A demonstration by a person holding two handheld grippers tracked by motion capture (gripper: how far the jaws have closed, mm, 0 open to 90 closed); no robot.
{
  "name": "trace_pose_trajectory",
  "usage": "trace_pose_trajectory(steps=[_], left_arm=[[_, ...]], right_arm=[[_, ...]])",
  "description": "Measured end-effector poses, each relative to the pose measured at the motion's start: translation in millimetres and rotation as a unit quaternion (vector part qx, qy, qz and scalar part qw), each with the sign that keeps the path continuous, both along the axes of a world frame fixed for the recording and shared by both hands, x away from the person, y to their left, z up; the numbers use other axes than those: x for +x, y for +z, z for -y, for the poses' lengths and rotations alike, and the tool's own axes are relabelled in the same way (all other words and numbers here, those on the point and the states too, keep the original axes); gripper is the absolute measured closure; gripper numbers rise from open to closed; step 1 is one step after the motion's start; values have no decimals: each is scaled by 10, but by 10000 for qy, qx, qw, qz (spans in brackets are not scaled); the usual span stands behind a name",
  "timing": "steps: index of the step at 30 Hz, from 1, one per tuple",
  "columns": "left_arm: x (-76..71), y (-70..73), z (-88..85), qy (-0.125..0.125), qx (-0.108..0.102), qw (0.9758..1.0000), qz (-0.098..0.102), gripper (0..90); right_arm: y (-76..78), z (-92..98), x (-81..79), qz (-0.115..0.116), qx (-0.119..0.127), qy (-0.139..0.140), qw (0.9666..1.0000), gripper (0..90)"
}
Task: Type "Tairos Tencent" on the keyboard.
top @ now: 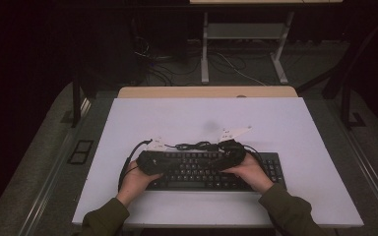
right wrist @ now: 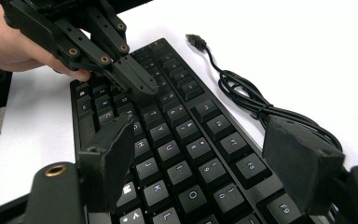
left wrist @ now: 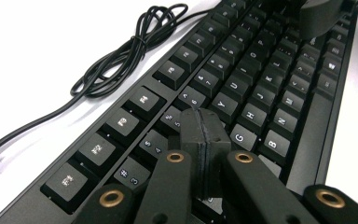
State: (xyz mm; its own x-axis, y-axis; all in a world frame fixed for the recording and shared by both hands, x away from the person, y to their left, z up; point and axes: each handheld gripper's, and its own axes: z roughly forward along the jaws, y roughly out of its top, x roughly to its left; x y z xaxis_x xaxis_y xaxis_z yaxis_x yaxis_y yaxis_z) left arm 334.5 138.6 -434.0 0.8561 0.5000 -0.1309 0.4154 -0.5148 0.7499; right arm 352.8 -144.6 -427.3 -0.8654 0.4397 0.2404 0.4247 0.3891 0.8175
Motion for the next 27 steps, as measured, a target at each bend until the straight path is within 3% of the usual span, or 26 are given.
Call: trace_pose_trajectory(steps=[6, 17, 23, 27], left_arm=[[-7, 18, -16, 15, -29, 10000, 17, 895], [-53, 95, -118, 65, -314, 9995, 59, 857], [-90, 108, -203, 118, -428, 9990, 91, 754], [-120, 94, -250, 170, -385, 9990, 145, 597]], right_arm=[[2, 2, -1, -5, 2, -5, 10000, 248], [9, 24, 0, -1, 29, -22, 10000, 247], [15, 44, -4, -2, 36, -30, 10000, 247], [17, 52, -5, -1, 39, -39, 10000, 248]])
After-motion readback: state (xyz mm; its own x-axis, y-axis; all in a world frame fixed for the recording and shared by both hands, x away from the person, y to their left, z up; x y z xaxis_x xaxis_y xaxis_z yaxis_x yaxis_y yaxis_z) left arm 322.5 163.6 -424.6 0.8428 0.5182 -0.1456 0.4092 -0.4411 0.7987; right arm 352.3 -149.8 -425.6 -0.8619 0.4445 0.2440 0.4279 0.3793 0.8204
